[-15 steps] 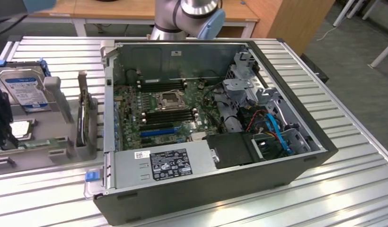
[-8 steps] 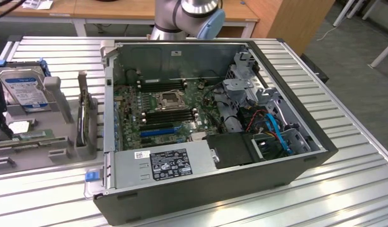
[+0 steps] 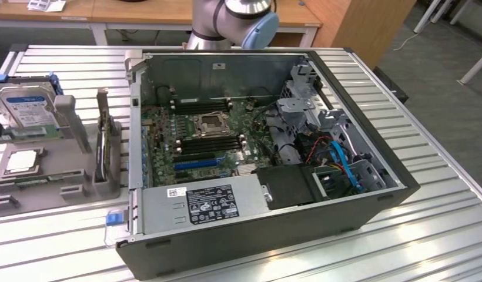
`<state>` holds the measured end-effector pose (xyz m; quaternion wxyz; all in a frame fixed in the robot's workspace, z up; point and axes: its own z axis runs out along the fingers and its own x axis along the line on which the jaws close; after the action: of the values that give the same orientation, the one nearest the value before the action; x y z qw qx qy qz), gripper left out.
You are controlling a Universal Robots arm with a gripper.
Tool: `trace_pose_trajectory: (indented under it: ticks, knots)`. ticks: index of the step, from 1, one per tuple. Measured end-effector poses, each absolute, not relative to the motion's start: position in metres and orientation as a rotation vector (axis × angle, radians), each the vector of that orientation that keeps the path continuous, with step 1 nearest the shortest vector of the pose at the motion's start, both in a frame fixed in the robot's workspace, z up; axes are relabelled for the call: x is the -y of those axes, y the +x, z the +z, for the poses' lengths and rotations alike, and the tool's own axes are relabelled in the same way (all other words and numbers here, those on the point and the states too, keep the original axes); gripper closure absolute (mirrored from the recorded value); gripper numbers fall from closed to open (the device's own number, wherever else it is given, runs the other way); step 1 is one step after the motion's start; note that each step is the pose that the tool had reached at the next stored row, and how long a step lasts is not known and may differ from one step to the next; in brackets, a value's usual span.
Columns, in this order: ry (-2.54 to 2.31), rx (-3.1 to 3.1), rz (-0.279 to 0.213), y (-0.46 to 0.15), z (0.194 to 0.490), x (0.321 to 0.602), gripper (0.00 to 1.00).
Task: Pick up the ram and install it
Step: 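Pick up the ram and move it above insertion slot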
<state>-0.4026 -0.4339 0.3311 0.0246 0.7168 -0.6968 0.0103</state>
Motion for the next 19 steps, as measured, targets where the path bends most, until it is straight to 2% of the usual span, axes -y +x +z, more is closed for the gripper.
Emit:
trace_pose_trajectory:
  ticks: [10,19]
  knots:
    - [2.215,2.154,0.036,-0.385,0.375,0.433,0.88]
    - [2.212,2.149,0.027,-0.344,0.386,0.433,0.88]
